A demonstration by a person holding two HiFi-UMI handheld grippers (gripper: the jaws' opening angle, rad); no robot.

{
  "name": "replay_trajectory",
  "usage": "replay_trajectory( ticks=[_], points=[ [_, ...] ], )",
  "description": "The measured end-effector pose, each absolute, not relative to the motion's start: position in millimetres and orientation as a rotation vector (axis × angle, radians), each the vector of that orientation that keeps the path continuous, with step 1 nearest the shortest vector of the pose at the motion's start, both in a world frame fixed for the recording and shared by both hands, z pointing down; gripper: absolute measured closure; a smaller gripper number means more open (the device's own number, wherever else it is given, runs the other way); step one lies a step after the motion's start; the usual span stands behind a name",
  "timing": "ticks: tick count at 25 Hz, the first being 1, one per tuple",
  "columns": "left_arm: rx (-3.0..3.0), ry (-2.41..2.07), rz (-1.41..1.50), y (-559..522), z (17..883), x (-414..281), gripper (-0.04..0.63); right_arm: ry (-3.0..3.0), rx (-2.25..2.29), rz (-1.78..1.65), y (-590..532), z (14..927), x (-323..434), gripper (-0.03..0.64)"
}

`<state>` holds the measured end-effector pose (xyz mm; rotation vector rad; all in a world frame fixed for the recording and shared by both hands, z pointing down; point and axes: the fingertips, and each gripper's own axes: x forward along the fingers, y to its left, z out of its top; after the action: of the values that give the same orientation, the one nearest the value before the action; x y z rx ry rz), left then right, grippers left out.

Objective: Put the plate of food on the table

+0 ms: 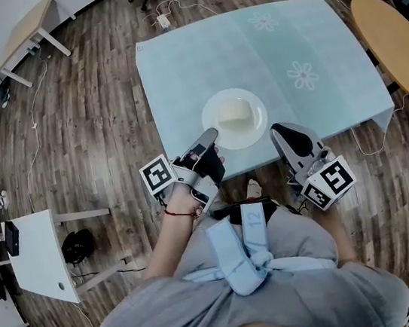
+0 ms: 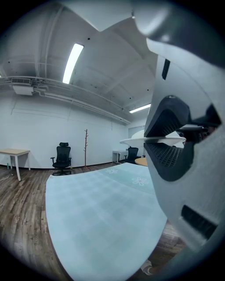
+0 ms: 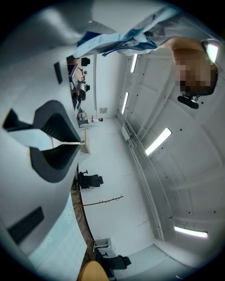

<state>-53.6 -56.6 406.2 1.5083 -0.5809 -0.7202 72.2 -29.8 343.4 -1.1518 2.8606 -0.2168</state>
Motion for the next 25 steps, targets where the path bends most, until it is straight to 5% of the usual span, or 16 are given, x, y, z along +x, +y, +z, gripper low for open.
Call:
replay_trajectory(
  ticks=[9,25],
  points=[
    [1.501,-0.58,-0.771,-124.3,402.2,-15.2,0.565,2.9,-1.12,-0.181,-98.0,336.0,115.9,0.583],
    [1.52,-0.579,-0.743,-197.4,397.4,-47.5,0.565,2.889,-1.146,-0.259,-162.1,338.5,80.0,0.583]
  ],
)
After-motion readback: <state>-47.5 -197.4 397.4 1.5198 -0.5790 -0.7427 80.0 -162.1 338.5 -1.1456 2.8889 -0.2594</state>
